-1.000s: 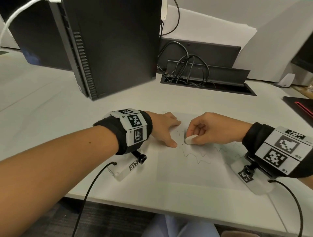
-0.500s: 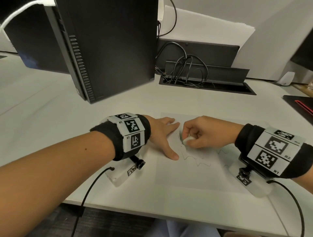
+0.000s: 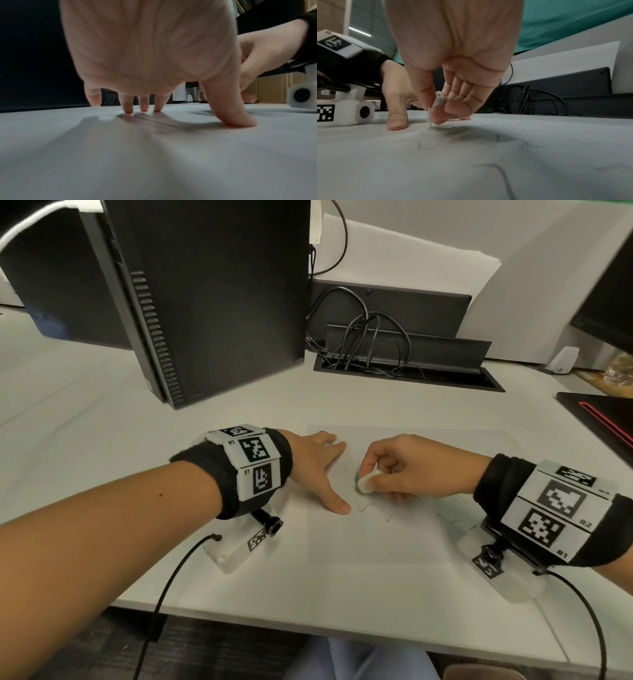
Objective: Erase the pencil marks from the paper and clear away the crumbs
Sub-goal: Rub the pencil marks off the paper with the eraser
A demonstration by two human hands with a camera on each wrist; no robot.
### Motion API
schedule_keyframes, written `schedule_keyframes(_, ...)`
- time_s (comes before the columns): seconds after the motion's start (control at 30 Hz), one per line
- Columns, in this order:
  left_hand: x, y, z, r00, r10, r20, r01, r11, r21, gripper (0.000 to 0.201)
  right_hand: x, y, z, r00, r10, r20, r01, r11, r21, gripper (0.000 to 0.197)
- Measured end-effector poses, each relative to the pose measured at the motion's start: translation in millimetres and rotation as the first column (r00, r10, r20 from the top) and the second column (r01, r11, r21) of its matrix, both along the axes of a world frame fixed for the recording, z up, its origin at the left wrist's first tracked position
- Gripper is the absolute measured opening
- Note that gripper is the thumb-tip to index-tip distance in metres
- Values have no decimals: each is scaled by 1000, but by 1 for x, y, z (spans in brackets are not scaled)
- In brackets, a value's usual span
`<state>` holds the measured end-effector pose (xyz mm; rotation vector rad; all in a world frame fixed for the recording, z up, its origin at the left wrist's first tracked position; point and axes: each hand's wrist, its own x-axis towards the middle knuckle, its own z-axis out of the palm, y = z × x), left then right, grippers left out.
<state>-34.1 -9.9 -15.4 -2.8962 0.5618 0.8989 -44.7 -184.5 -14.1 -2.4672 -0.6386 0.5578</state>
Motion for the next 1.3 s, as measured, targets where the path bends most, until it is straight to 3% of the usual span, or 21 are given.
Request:
schedule_keyframes(0.1, -1, 1, 0, 1000, -14, -15, 14, 1000, -18, 111, 5, 1, -3, 998, -51, -30, 52, 997, 51, 16)
schedule_keyframes(0.33, -1, 2, 0, 1000, -17, -17, 17, 1000, -12, 113, 14, 7, -5, 997, -63, 43, 63, 998, 4, 12)
schedule_keyframes(0.5, -2, -1, -3, 1000, -16, -2, 16, 1000, -15, 111, 3, 9, -4, 981, 99, -164, -96, 995, 29, 14)
schedule_keyframes(0.63, 0, 0, -4, 1000, -16, -6, 16, 1000, -10, 112, 11, 11, -4, 991, 56, 122, -51, 998, -40, 8)
schedule_keyframes(0.67, 0, 0, -4, 1000, -17, -6, 17, 1000, -6, 112, 11, 11, -4, 991, 54, 123, -50, 998, -40, 10)
schedule_keyframes(0.77, 0, -1, -4, 1000, -17, -10, 17, 1000, -7, 113, 3, 12, -3, 987, 107, -119, -104, 994, 30, 8)
schedule_keyframes(0.8, 0, -1, -4, 1000, -16, -11, 16, 1000, -9, 113, 4, 12, -3, 985, 111, -132, -109, 994, 28, 10)
schedule_keyframes(0.9, 1, -1, -4, 1000, -14, -7, 14, 1000, -14, 112, 9, 13, -3, 994, 77, 73, -76, 997, -14, 6)
schedule_keyframes(1.03, 0, -1, -4, 1000, -16, -7, 16, 1000, 0, 113, 3, 13, -1, 986, 100, -136, -98, 995, 22, 11)
schedule_keyframes(1.17, 0, -1, -3, 1000, -18, -8, 18, 1000, -6, 113, 7, 13, 0, 996, 82, 34, -82, 997, -12, 5)
schedule_keyframes(1.3, 0, -1, -2, 1000, -21, -7, 21, 1000, 10, 113, 1, 14, 2, 982, 110, -151, -112, 994, -2, 12)
